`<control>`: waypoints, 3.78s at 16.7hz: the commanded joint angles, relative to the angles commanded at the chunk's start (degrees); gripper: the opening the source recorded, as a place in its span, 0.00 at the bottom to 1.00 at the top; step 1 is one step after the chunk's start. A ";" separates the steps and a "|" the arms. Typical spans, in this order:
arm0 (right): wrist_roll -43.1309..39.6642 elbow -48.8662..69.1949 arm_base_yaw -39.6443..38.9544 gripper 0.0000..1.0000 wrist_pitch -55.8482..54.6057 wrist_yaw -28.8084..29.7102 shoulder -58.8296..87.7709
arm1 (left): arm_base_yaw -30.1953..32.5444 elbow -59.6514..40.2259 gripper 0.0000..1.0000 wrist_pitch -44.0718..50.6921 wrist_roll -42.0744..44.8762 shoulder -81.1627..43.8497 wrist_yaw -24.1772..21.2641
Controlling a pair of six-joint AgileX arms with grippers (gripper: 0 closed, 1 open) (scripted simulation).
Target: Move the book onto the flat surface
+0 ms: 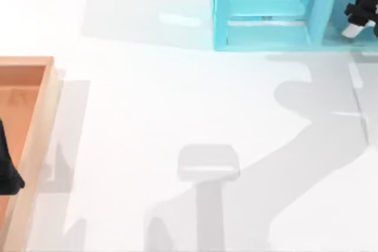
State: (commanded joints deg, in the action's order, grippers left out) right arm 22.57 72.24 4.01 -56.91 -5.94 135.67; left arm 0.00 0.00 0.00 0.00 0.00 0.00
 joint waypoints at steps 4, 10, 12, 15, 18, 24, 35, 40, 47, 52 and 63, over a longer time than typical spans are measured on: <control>0.00 0.00 0.00 0.00 0.00 0.00 0.00 | 0.00 0.00 1.00 0.00 0.00 0.00 0.00; 0.38 -0.75 -0.27 0.00 0.52 -0.01 -0.38 | 0.00 0.00 1.00 0.00 0.00 0.00 0.00; 0.49 -2.27 -0.01 0.00 2.40 0.00 -3.52 | 0.00 0.00 1.00 0.00 0.00 0.00 0.00; 0.64 -6.60 0.39 0.00 7.70 -0.24 -12.80 | 0.00 0.00 1.00 0.00 0.00 0.00 0.00; 0.62 -12.62 0.71 0.00 14.98 -0.74 -26.49 | 0.00 0.00 1.00 0.00 0.00 0.00 0.00; 0.44 -24.68 1.16 0.00 29.95 -2.11 -54.89 | 0.00 0.00 1.00 0.00 0.00 0.00 0.00; 0.21 -30.43 1.11 0.00 37.09 -2.71 -66.33 | 0.00 0.00 1.00 0.00 0.00 0.00 0.00; -8.50 -29.19 -7.62 0.00 33.61 4.30 -62.69 | 0.00 0.00 1.00 0.00 0.00 0.00 0.00; -44.68 -28.44 -33.77 0.00 25.99 23.46 -49.63 | 0.00 0.00 1.00 0.00 0.00 0.00 0.00; -74.81 -28.66 -51.24 0.00 20.68 37.12 -39.16 | 0.00 0.00 1.00 0.00 0.00 0.00 0.00; -93.92 -28.87 -63.50 0.00 15.54 49.10 -30.57 | 0.00 0.00 1.00 0.00 0.00 0.00 0.00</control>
State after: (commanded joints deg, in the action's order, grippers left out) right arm -71.36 43.37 -59.50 -41.38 43.16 105.10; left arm 0.00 0.00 0.00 0.00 0.00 0.00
